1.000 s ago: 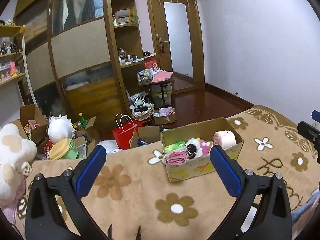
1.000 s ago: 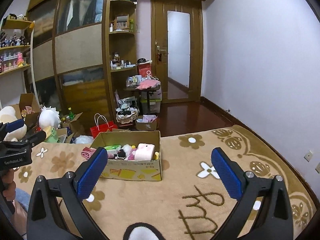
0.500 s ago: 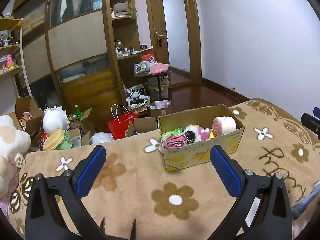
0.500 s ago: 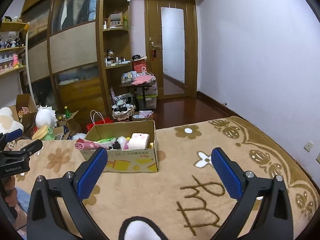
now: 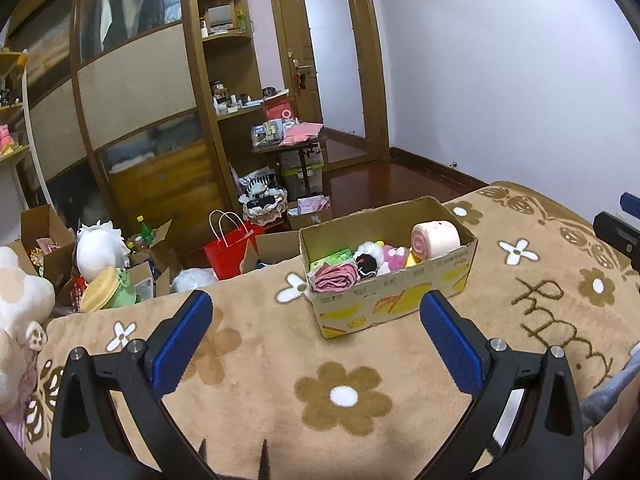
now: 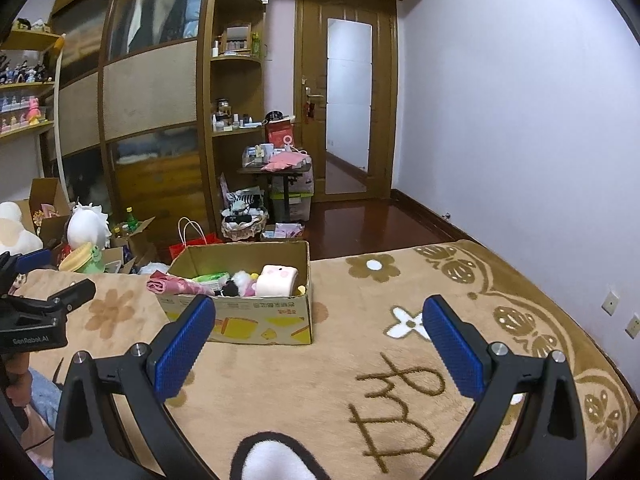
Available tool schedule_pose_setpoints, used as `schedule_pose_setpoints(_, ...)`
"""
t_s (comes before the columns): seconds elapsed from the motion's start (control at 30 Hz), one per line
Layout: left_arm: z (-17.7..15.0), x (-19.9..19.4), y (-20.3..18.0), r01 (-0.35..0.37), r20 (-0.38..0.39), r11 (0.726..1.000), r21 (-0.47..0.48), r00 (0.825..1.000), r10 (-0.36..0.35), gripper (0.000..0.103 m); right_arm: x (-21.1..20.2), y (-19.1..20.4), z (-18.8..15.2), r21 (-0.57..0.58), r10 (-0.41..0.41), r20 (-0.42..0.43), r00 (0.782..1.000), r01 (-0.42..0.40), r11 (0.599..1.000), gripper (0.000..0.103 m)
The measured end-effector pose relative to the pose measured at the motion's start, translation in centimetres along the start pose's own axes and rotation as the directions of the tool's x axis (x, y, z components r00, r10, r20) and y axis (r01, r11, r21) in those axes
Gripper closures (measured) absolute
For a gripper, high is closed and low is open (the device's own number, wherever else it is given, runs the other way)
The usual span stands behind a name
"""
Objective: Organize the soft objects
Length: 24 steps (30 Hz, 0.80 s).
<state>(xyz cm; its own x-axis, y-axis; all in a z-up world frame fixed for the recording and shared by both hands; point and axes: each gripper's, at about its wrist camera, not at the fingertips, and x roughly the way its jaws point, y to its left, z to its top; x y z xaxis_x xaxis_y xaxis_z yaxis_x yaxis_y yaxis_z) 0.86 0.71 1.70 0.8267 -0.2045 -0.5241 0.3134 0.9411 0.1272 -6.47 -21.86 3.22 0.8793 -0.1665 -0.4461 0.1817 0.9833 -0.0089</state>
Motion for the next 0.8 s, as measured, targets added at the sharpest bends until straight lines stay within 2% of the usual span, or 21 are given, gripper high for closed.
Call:
schedule_pose_setpoints(0.3,0.02,0.03,0.32,-0.034,0.002,0.999,-0.02,0.999,0.034,0.001,-0.03,0.14,-0.04,-0.001,0.0,0.002,1.0,0.0,1.0,0.0)
schedule_pose_setpoints(0.4,0.04,0.06,0.42,-0.019,-0.003,1.0,-0.022,1.0,0.019,0.001,-0.02,0.03,0.04,0.005,-0.001,0.01,1.0,0.001,1.0,0.0)
schedule_pose_setpoints(0.8,0.06,-0.24,0.4,-0.039,0.012,0.999,-0.02,0.999,0.04,0.001,0.16,0.06,0.0,-0.002,-0.01,0.01,1.0,0.01,1.0,0.0)
